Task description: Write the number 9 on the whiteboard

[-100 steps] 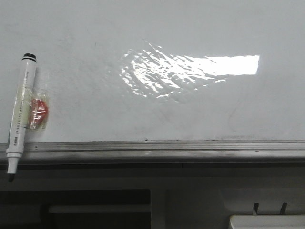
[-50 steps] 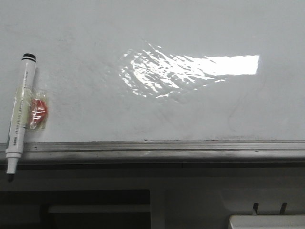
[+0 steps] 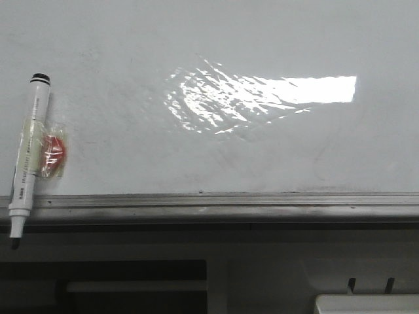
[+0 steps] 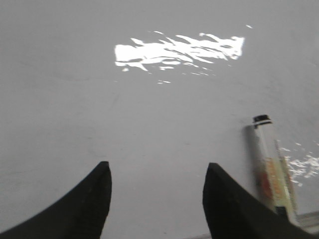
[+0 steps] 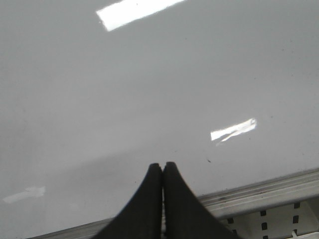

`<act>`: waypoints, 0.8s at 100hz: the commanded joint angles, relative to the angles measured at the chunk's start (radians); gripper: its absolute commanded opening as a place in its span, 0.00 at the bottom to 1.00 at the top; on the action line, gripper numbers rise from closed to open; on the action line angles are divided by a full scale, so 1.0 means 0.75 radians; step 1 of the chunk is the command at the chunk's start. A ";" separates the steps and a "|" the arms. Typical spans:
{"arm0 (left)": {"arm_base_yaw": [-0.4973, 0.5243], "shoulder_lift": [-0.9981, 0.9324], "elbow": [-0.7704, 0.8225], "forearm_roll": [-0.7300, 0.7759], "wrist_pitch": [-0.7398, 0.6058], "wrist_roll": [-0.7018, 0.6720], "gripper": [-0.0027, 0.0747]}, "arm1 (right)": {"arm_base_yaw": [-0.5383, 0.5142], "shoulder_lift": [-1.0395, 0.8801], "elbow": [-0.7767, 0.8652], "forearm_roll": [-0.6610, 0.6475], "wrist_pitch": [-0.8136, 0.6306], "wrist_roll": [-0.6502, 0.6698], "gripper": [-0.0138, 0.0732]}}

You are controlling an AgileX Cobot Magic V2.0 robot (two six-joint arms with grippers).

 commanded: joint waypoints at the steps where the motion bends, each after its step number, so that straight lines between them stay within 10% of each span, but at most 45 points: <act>1: -0.110 0.046 -0.038 -0.023 -0.096 0.013 0.52 | -0.007 0.024 -0.050 -0.002 -0.085 -0.008 0.08; 35: -0.479 0.296 -0.038 -0.160 -0.173 0.011 0.51 | -0.007 0.024 -0.050 -0.002 -0.083 -0.008 0.08; 80: -0.572 0.670 -0.054 -0.269 -0.337 0.011 0.51 | -0.007 0.024 -0.050 -0.002 -0.083 -0.008 0.08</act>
